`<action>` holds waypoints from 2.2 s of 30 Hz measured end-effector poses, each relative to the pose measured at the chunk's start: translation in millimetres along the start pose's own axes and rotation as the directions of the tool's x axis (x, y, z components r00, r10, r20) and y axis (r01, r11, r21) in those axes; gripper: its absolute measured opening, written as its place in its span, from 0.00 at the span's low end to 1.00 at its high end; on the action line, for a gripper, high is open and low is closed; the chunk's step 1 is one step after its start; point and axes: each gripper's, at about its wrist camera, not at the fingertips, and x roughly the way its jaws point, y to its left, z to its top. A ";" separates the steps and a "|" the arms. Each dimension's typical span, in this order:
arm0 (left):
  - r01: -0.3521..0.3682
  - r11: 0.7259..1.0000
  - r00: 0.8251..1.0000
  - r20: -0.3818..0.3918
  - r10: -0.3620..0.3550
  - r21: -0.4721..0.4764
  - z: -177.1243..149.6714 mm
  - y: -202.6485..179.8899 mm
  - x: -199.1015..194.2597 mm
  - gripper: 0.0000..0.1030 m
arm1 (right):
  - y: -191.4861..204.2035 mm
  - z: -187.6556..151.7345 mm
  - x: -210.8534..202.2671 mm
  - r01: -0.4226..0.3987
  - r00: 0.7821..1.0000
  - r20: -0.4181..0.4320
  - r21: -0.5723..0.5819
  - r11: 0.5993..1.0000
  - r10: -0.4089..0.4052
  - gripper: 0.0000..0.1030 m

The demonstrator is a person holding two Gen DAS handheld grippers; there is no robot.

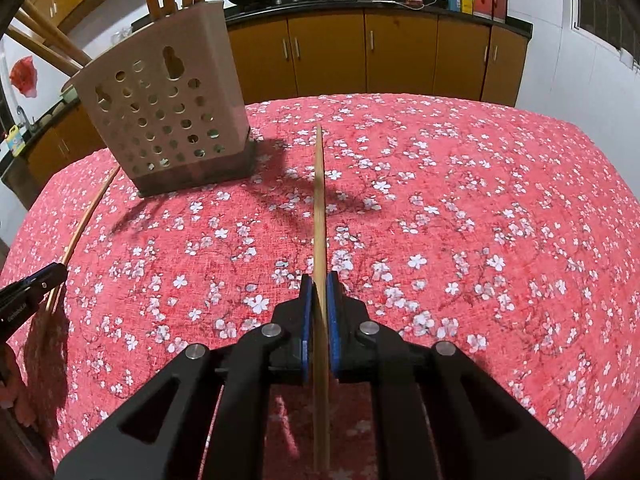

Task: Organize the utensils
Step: 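Lower the left tool onto a chopstick and close it while the right tool grasps another, then lift the held chopstick upright toward the holder with the left tool while the right tool lifts its own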

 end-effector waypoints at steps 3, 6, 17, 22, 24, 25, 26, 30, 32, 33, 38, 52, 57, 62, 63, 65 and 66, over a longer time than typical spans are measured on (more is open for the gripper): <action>0.004 1.000 1.000 0.000 -0.004 -0.003 -0.1 1.9 -0.2 0.15 | -0.1 -0.3 -0.4 -0.002 1.000 0.000 0.001 1.000 0.002 0.09; 0.005 1.000 1.000 0.001 -0.005 -0.003 -0.3 2.7 -0.4 0.15 | -0.7 0.1 0.2 -0.004 1.000 0.000 0.003 1.000 0.004 0.09; 0.005 1.000 1.000 0.001 -0.005 -0.003 -0.6 2.4 -0.1 0.15 | -0.9 0.5 0.3 -0.004 1.000 0.000 0.003 1.000 0.004 0.09; -0.008 1.000 1.000 0.001 0.008 0.005 -1.8 1.2 -0.8 0.15 | 1.8 -0.7 -1.2 0.014 1.000 0.000 -0.012 1.000 -0.014 0.09; -0.026 1.000 1.000 0.000 0.026 0.018 -4.8 -1.6 -3.3 0.15 | 2.4 -2.1 -2.4 0.017 1.000 0.000 -0.015 1.000 -0.017 0.09; -0.029 0.999 1.000 -0.001 0.029 0.019 -6.0 -2.8 -4.0 0.15 | 3.0 -2.9 -2.7 0.016 1.000 0.000 -0.014 1.000 -0.016 0.09; -0.030 0.999 1.000 -0.001 0.030 0.018 -6.7 -3.2 -4.3 0.15 | 3.1 -3.4 -2.9 0.014 1.000 0.000 -0.012 1.000 -0.014 0.09; -0.029 1.000 1.000 -0.001 0.029 0.009 -9.4 -2.3 -6.1 0.15 | 3.3 -5.0 -4.3 0.017 1.000 0.000 -0.013 1.000 -0.017 0.09; -0.036 0.999 0.999 -0.001 0.036 0.011 -10.2 -3.6 -6.7 0.14 | 2.2 -4.7 -4.7 0.012 1.000 0.000 -0.008 1.000 -0.012 0.09; -0.039 0.999 0.999 -0.001 0.039 0.012 -10.6 -3.9 -7.0 0.13 | 1.4 -5.0 -4.9 0.008 1.000 0.000 -0.005 1.000 -0.008 0.09; -0.045 0.999 0.999 -0.006 0.045 0.031 -11.3 -5.0 -8.9 0.08 | 0.0 -5.4 -8.7 0.006 1.000 0.002 -0.012 1.000 -0.006 0.08; 0.017 0.999 0.998 0.054 -0.020 0.044 8.6 -2.9 -54.4 0.08 | -11.7 16.4 -79.7 -0.019 0.981 0.196 0.018 1.000 0.015 0.07; 0.034 0.999 0.995 0.091 -0.037 0.040 16.4 -0.9 -73.1 0.08 | -15.6 26.9 -94.1 -0.019 0.966 0.257 0.025 1.000 0.012 0.07; 0.048 0.998 0.988 0.144 -0.052 0.033 27.3 1.1 -93.7 0.07 | -16.2 33.9 -105.2 -0.025 0.953 0.304 0.028 0.999 0.015 0.07; 0.051 0.998 0.986 0.158 -0.055 0.031 29.5 1.8 -99.2 0.07 | -15.8 35.6 -106.7 -0.026 0.950 0.313 0.029 0.999 0.016 0.07; 0.056 0.998 0.982 0.179 -0.060 0.028 33.6 1.8 -105.7 0.07 | -16.3 38.0 -110.6 -0.029 0.945 0.327 0.029 0.999 0.018 0.07; 0.060 0.998 0.979 0.195 -0.063 0.026 36.2 2.0 -111.2 0.07 | -16.4 38.5 -112.7 -0.031 0.942 0.334 0.029 0.999 0.019 0.07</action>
